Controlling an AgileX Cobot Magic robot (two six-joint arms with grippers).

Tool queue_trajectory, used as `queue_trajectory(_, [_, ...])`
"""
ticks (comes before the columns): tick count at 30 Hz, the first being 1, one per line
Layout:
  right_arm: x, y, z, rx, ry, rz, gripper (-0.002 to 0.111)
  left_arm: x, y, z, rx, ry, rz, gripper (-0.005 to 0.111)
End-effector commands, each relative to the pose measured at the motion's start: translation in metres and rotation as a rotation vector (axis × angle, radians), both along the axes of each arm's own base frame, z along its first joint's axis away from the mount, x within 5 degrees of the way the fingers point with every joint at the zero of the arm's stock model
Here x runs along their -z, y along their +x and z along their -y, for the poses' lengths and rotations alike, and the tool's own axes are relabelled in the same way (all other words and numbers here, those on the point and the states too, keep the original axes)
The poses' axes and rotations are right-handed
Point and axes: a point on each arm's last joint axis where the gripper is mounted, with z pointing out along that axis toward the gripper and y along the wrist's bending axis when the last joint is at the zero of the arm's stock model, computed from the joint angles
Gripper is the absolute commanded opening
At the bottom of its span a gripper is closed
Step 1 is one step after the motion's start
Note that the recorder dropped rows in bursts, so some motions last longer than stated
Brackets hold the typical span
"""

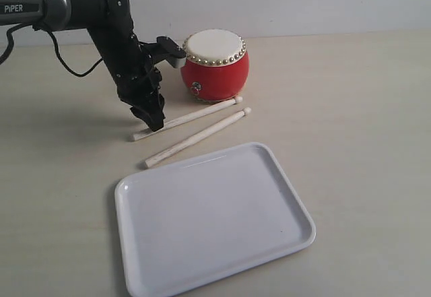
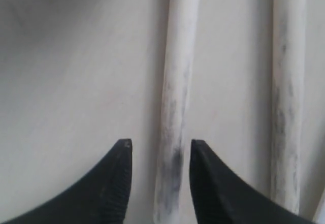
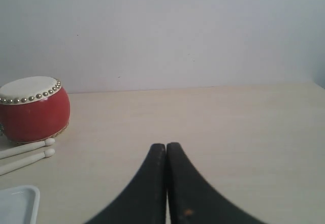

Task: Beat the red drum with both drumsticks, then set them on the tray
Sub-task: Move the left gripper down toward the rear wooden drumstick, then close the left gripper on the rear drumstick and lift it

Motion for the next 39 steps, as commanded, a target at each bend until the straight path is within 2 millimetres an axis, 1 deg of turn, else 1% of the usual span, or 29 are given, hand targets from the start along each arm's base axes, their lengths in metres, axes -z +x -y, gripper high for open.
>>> queue_trajectory(1, [0.001, 0.000, 0.000, 0.003, -0.007, 0.007, 0.000, 0.001, 0.001, 0.001, 0.013, 0.010, 0.009, 0.038])
queue_trajectory(6, [0.001, 0.000, 0.000, 0.003, -0.007, 0.007, 0.000, 0.002, 0.000, 0.000, 0.037, 0.014, 0.010, 0.038])
queue_trajectory(11, [0.001, 0.000, 0.000, 0.003, -0.007, 0.007, 0.000, 0.011, 0.000, 0.000, 0.037, 0.022, -0.009, 0.038])
queue_trajectory(24, [0.001, 0.000, 0.000, 0.003, -0.007, 0.007, 0.000, 0.023, -0.001, 0.000, 0.037, 0.032, -0.041, 0.038])
queue_trajectory(28, [0.001, 0.000, 0.000, 0.003, -0.007, 0.007, 0.000, 0.023, -0.002, 0.000, 0.039, 0.035, -0.051, 0.037])
queue_trajectory(31, [0.001, 0.000, 0.000, 0.003, -0.007, 0.007, 0.000, 0.023, -0.003, 0.000, 0.044, 0.038, -0.068, 0.030])
queue_trajectory(37, [0.001, 0.000, 0.000, 0.003, -0.007, 0.007, 0.000, 0.021, -0.006, 0.003, 0.048, 0.003, -0.095, 0.000])
queue_trajectory(39, [0.001, 0.000, 0.000, 0.003, -0.007, 0.007, 0.000, 0.012, -0.010, 0.006, 0.113, -0.049, -0.107, 0.000])
